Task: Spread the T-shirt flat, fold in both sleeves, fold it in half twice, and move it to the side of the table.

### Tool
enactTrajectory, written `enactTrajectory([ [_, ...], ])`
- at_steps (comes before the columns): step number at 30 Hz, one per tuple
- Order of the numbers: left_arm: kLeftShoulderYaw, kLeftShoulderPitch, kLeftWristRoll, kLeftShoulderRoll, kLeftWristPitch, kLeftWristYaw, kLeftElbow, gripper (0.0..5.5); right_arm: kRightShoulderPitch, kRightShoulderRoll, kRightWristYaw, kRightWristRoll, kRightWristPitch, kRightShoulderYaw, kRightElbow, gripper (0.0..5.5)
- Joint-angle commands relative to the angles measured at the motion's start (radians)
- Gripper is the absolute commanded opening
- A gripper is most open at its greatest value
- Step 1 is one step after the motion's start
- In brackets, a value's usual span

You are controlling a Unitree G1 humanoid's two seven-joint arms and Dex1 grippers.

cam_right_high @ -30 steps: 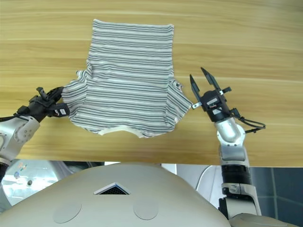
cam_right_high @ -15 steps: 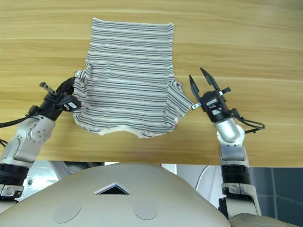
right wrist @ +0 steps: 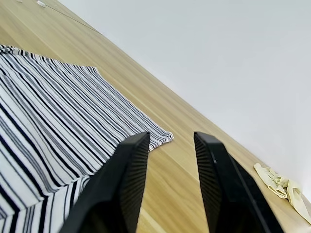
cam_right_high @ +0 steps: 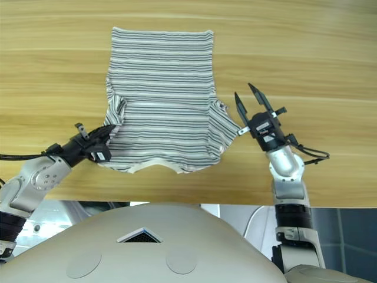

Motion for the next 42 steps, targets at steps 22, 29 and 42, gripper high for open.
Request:
enactTrajectory([
  [22, 0.112, -0.008, -0.712, -0.267, -0.054, -0.014, -0.325, 2.62, 0.257, -0.23, -0.07, -0.447, -0.028, -0.235, -0.172, 1.67],
  [29, 0.07, -0.14, -0.941, -0.607, 0.118, 0.082, -0.19, 2.62, 0.399, -0.293, -0.056, -0.543, -0.039, -0.15, -0.114, 1.67],
  [42, 0.157, -0.157, -0.932, -0.738, 0.132, 0.091, -0.139, 2.62, 0.15, -0.27, -0.139, -0.669, 0.031, 0.017, -0.053, 1.67],
])
